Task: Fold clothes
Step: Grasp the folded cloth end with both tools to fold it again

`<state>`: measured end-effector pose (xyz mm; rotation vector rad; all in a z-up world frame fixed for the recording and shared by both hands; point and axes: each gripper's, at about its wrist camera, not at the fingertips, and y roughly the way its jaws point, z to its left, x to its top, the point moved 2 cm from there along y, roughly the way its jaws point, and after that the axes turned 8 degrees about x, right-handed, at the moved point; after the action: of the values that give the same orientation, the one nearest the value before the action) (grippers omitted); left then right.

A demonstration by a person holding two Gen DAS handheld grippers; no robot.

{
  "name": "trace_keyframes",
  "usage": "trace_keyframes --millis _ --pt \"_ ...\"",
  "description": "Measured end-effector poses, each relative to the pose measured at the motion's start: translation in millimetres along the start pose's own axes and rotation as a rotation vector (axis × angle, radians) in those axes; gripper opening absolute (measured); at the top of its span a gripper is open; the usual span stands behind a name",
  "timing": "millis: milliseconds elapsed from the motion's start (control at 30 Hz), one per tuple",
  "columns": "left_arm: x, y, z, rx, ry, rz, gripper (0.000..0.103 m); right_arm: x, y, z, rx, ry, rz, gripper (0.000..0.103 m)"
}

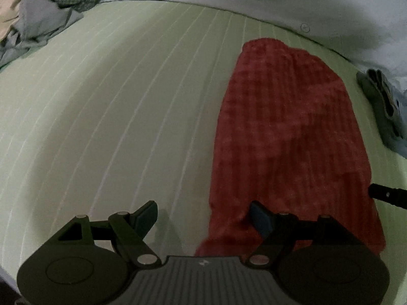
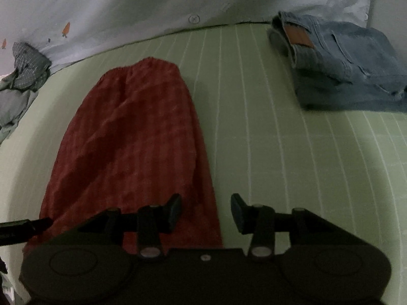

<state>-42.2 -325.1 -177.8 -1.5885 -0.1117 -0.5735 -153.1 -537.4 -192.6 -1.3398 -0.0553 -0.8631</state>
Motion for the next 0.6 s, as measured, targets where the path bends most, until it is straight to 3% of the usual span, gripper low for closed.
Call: trace_keyframes --millis 167,367,433,600 --pt "-20 -8 9 0.004 -0.047 0.019 0.075 -20 -8 -3 -0.008 -0.002 0.033 0.039" --pt "-30 -25 12 -0.019 -0.072 0.012 0.055 -34 -23 -7 0.005 -0.008 0.028 0.033" --pt "-33 -30 12 -0.031 -0.069 0.014 0.043 -37 -26 -7 0.014 -0.008 0.028 0.029" --pt "-44 -38 11 -0.056 -0.057 0.018 0.035 -46 -33 -3 0.032 -0.017 0.023 0.027"
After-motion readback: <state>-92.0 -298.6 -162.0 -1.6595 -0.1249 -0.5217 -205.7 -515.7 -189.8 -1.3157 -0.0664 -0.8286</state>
